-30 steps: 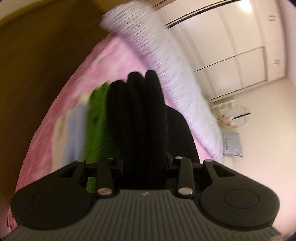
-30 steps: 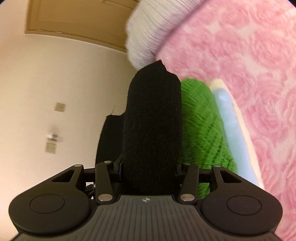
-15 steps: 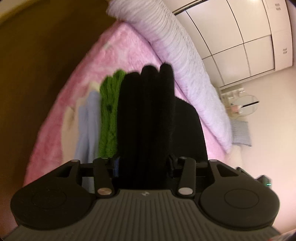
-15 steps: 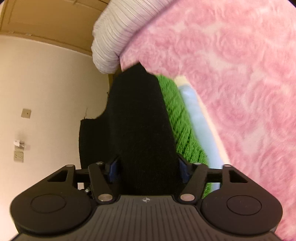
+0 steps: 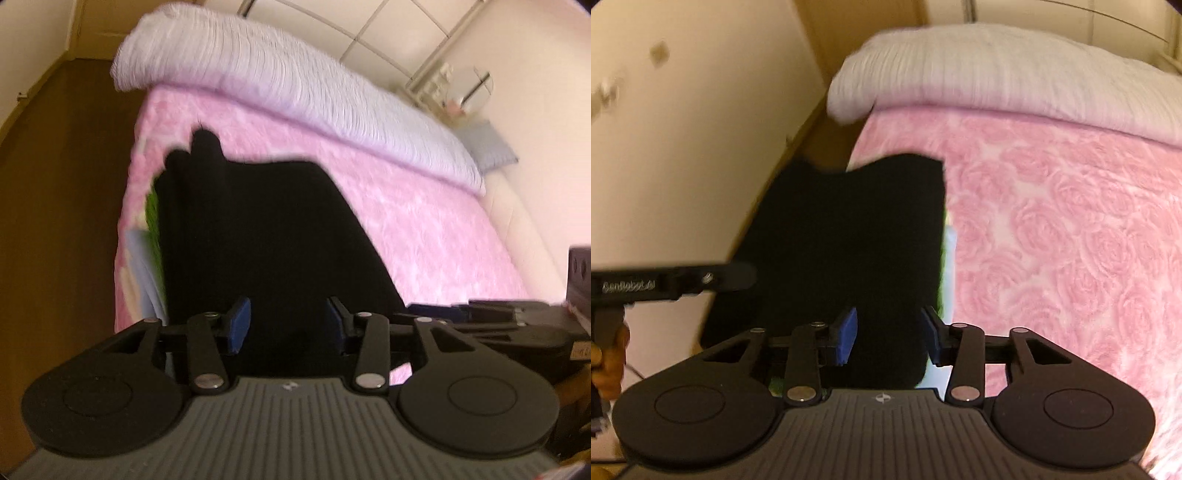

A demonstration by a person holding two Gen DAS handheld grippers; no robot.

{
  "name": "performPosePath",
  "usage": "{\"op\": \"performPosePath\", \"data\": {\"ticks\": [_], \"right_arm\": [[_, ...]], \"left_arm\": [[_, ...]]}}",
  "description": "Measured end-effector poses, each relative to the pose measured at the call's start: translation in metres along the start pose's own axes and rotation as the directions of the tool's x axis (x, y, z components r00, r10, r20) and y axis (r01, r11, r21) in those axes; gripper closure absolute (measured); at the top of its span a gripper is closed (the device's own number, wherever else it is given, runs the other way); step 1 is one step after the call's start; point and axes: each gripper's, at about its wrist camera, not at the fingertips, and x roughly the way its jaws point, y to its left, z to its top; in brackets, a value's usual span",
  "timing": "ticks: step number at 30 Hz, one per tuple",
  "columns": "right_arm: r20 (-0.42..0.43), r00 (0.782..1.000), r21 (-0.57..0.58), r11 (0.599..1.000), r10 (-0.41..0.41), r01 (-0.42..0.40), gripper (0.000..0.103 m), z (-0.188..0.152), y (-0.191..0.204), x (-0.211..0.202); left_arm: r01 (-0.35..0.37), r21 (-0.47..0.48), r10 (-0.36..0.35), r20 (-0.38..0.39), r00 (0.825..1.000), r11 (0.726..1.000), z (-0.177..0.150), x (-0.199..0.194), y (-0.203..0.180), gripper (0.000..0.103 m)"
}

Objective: Fold clothes
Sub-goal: 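Lower the black bundle onto the green towel and open both grippers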

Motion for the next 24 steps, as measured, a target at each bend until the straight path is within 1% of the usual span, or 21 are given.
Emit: {"op": "performPosePath", "data": {"ticks": [1,3,5,8,10,13,19,21,24], "right_arm": [[-0.027,1.0,0.006,1.0,-0.003,0.004,0.062,-0.004,-0.002,0.008],[-0.086,0.996,0.021,1.0,-0.001,0.003,0.062,-0.011,-0.008,0.026],[-0.107,0.994,0.049,0.999,0.025,-0.02,0.062,-0.017,-0.014,0.036],[-0.094,0.995,0.04,0.999,0.035,-0.031,0.06,-0.021,-0.012,0.038],[-0.087,0.996,0.028,0.999,0.024,-0.021,0.058,-0.023,-0.01,0.038],[-0.089,0.996,0.031,1.0,0.006,-0.003,0.057,-0.023,-0.01,0.038],[-0.081,0.997,0.026,1.0,0.003,0.0,0.056,-0.023,-0.008,0.037],[-0.078,0.997,0.024,1.0,0.002,0.0,0.053,-0.024,-0.007,0.037],[-0.074,0.997,0.021,1.0,0.001,0.0,0.05,-0.025,-0.006,0.036]], "left_arm": [[-0.015,0.023,0.016,-0.008,1.0,1.0,-0.007,0.004,-0.001,0.068],[-0.043,0.057,0.044,-0.017,0.999,0.997,-0.02,0.01,0.002,0.073],[-0.052,0.044,0.053,-0.008,0.999,0.998,-0.028,0.01,0.008,0.071],[-0.065,0.015,0.065,-0.01,0.998,0.998,-0.033,0.01,0.014,0.071],[-0.085,0.022,0.085,-0.018,0.996,0.996,-0.03,0.009,0.009,0.071],[-0.128,0.031,0.128,-0.024,0.991,0.991,-0.027,0.01,-0.001,0.071],[-0.19,0.028,0.191,-0.02,0.981,0.981,-0.029,0.015,-0.012,0.071],[-0.218,0.029,0.219,-0.026,0.975,0.976,-0.027,0.016,-0.017,0.07],[-0.281,0.032,0.282,-0.043,0.959,0.959,-0.024,0.012,-0.031,0.069]]}}
